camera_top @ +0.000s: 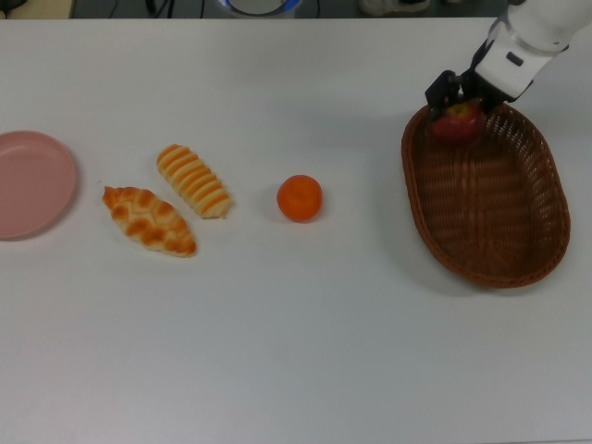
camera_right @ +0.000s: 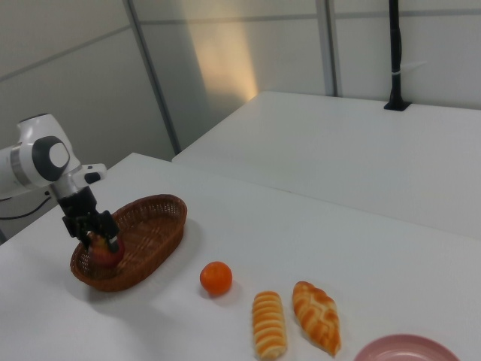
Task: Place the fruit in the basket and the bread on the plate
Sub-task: 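Release the apple and move the gripper over the striped bread roll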
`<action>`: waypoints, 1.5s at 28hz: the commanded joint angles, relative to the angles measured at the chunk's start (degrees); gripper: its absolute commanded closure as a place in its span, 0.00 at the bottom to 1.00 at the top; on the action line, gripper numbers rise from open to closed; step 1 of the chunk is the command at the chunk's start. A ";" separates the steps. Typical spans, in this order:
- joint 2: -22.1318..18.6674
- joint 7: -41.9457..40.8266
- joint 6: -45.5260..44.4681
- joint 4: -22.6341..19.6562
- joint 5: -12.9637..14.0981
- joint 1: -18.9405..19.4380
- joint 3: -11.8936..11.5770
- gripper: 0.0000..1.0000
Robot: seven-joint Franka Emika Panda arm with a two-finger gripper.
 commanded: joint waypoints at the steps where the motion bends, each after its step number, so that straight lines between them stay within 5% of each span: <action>1: -0.04 1.31 0.39 0.54 -1.08 0.65 -0.97 0.00; 10: -2.58 1.40 0.65 0.89 0.68 -2.95 -6.68 0.00; 15: -2.67 -1.23 1.53 0.89 2.18 -10.59 -7.38 0.00; 26: -2.67 -27.83 6.25 -2.71 -2.30 -24.30 -7.56 0.00; 36: -3.98 -52.89 12.95 -9.29 -5.73 -31.43 -7.56 0.00; 42: -5.92 -55.56 19.98 -15.63 -8.28 -33.28 -7.56 0.00</action>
